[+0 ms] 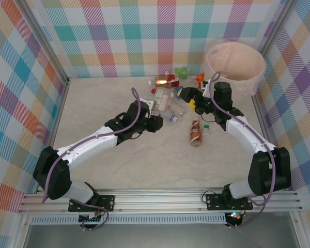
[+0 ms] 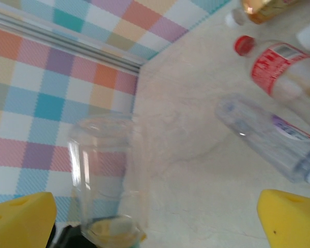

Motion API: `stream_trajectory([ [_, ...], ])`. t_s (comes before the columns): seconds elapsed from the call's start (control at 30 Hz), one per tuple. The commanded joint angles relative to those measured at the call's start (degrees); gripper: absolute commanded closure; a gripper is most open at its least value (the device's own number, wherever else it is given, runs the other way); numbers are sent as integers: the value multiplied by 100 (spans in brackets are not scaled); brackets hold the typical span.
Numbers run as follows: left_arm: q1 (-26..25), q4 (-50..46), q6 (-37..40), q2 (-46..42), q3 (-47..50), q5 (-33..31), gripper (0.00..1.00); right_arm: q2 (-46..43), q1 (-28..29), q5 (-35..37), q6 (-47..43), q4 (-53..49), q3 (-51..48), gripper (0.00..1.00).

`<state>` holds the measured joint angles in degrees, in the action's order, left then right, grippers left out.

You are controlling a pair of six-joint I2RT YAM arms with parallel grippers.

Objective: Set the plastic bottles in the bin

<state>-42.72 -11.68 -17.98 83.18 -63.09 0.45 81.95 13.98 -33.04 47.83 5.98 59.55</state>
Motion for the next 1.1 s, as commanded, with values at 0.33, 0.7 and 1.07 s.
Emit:
stream_trajectory([
  [0.33, -769, -212, 824, 401, -765, -351, 69, 49, 280, -131, -192, 263, -16, 0],
  [0.7, -808, -239, 800, 569, -841, -555, 68, -21, 298, -139, -401, 46, 56, 39],
  [1.07, -804, -163, 612, 463, -752, -711, 34, -133, 298, 279, -783, -621, 307, 51],
])
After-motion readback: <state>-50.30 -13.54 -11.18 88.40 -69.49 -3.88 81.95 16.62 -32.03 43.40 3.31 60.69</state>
